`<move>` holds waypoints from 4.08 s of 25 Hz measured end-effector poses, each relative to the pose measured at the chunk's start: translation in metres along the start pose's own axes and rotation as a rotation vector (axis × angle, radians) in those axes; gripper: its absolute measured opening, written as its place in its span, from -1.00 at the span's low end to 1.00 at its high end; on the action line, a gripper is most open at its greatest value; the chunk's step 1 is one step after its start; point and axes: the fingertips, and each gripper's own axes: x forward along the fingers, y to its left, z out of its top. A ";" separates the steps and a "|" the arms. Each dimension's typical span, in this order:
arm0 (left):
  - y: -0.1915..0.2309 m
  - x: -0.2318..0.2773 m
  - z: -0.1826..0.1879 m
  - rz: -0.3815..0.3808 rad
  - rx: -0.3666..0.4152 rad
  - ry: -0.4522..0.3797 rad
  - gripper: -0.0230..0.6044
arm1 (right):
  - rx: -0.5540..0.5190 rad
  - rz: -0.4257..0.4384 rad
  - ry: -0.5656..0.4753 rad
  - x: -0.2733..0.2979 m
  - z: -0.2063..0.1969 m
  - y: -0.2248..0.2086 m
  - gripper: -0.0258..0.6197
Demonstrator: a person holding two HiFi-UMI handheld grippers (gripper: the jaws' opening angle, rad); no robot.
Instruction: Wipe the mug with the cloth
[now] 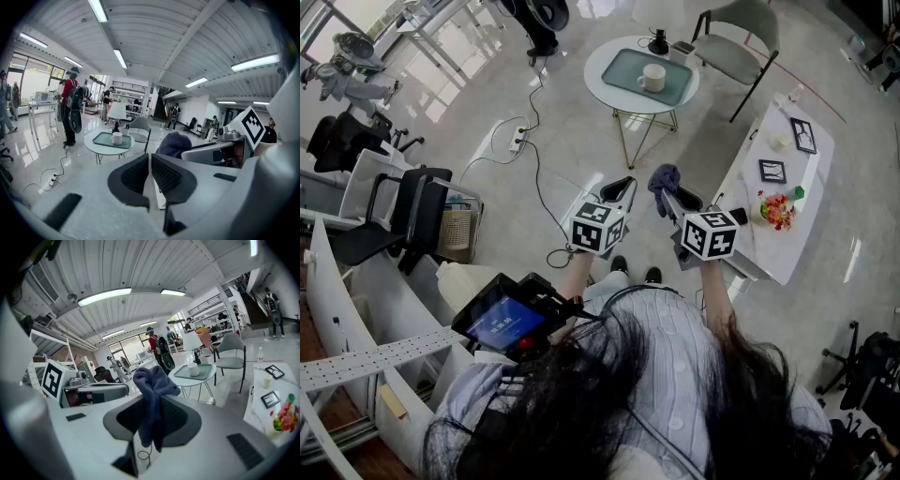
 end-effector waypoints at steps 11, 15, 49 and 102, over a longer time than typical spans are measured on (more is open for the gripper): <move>0.044 -0.005 0.007 0.006 0.012 -0.007 -0.87 | 0.035 -0.012 -0.024 0.035 0.008 0.011 -0.59; 0.060 -0.007 0.004 -0.018 0.015 -0.003 -0.87 | 0.032 -0.023 -0.015 0.054 0.005 0.019 -0.59; 0.151 0.203 0.067 0.073 -0.095 0.056 -0.87 | 0.025 0.066 0.128 0.197 0.103 -0.160 -0.59; 0.312 0.416 0.011 -0.240 0.376 0.553 -0.56 | -0.055 0.064 0.457 0.399 0.087 -0.237 -0.59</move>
